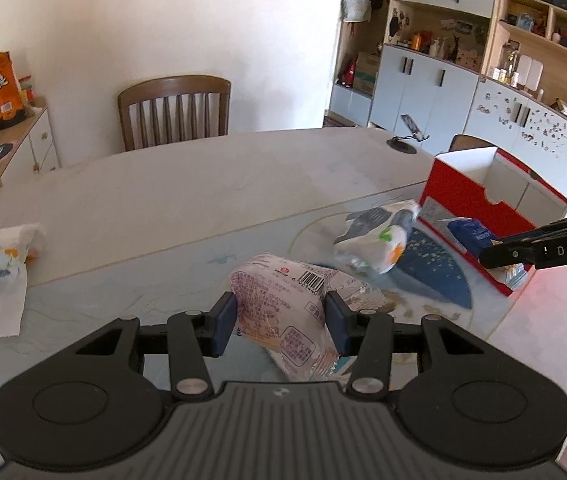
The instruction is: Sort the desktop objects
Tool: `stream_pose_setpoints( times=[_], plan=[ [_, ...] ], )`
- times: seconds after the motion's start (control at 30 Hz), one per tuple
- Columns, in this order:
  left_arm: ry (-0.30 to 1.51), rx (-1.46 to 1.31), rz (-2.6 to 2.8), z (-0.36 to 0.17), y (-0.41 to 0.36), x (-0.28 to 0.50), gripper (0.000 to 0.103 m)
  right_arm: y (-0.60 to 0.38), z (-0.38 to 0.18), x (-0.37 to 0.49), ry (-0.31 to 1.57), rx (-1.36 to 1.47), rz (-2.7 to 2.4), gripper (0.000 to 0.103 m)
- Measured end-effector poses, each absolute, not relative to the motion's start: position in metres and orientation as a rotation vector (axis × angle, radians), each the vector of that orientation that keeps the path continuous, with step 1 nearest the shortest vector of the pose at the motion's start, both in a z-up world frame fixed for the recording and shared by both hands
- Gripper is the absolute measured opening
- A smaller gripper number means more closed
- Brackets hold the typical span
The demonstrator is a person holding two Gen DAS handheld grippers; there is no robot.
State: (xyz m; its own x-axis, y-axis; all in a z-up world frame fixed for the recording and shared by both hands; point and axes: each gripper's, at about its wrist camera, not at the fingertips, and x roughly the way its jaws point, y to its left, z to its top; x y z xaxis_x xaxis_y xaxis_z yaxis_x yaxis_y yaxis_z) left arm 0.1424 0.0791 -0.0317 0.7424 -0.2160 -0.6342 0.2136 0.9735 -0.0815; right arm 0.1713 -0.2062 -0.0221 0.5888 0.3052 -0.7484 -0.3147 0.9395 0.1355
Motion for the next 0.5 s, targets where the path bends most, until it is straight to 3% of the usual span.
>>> stream_pose_setpoints(
  times=[0.5],
  plan=[
    [0.664,0.022,-0.342,0.0,0.024,0.146,0.046,-0.242,0.005,0.167,0.854,0.016,0.331,0.036]
  ],
)
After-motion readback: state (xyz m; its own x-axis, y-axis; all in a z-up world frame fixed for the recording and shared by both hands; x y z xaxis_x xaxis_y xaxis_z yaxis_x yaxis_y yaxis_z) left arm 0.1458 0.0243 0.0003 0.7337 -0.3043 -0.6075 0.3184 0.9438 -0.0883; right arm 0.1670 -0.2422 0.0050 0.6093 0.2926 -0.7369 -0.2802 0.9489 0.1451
